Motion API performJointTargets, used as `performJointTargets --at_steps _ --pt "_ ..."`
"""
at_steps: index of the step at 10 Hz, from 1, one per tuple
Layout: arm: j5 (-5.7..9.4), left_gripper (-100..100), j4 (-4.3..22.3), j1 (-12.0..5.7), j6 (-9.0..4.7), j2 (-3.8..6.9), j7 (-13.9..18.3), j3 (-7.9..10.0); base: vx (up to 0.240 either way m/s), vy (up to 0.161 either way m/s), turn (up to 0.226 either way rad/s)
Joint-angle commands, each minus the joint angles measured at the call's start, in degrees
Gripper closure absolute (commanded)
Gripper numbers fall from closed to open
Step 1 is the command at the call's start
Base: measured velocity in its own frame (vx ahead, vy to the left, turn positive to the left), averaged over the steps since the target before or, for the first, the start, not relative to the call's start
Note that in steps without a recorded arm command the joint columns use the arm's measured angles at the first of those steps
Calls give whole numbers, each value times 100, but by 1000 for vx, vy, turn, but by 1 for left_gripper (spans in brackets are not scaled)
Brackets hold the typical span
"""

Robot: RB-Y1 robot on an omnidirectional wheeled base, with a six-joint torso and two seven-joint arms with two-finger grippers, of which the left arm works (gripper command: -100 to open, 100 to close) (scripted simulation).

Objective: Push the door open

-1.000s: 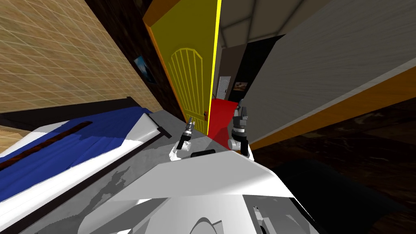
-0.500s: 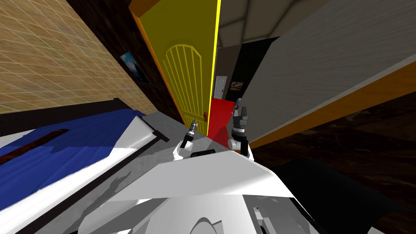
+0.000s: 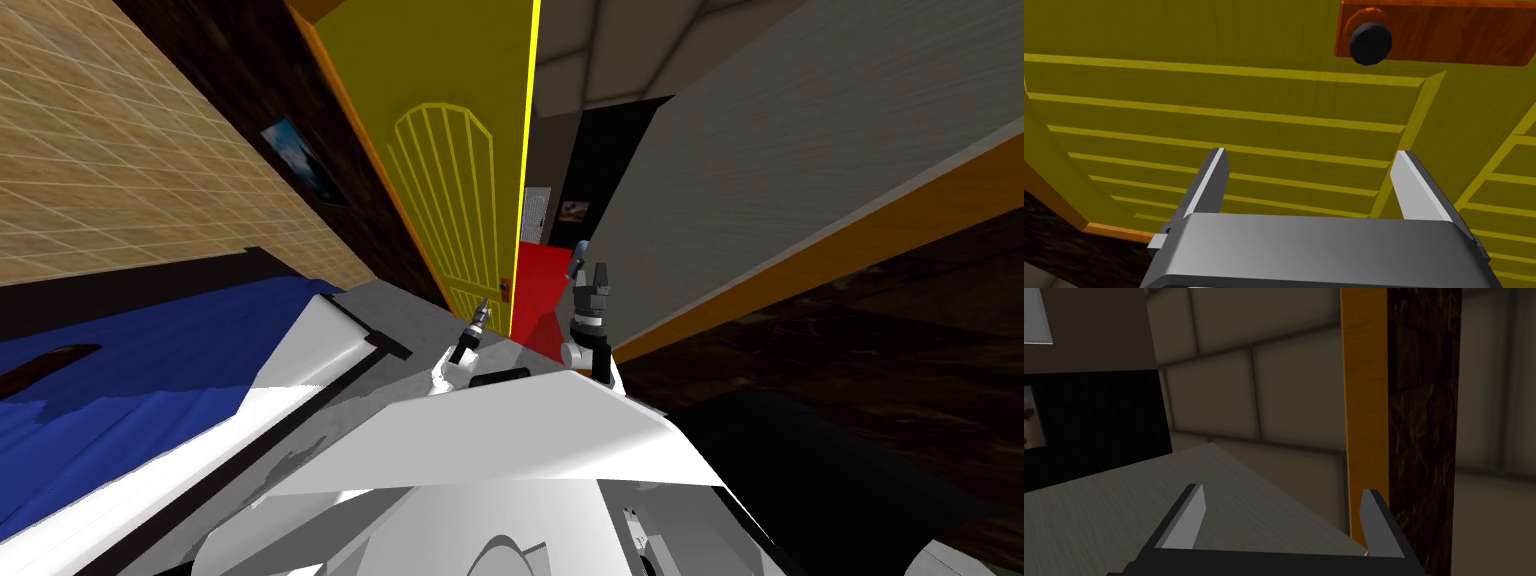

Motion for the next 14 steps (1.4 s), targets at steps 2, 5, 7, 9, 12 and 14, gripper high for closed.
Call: performJointTargets --at_steps 2,5,7,9,12,14 --pt "-7 -100 372 -175 -8 5 18 -108 72 73 -97" --pt "-22 -100 779 -359 19 20 41 -269 78 98 -114" --pt "-28 -100 944 -434 30 25 50 -334 92 93 -73" --pt "-27 -100 1008 -462 -13 -18 27 -275 81 2 -27" --pt "-21 -100 1100 -520 -27 -55 10 -218 166 -100 -25" --pt "-16 -100 1184 -573 -39 -98 -5 -165 181 -106 -38"
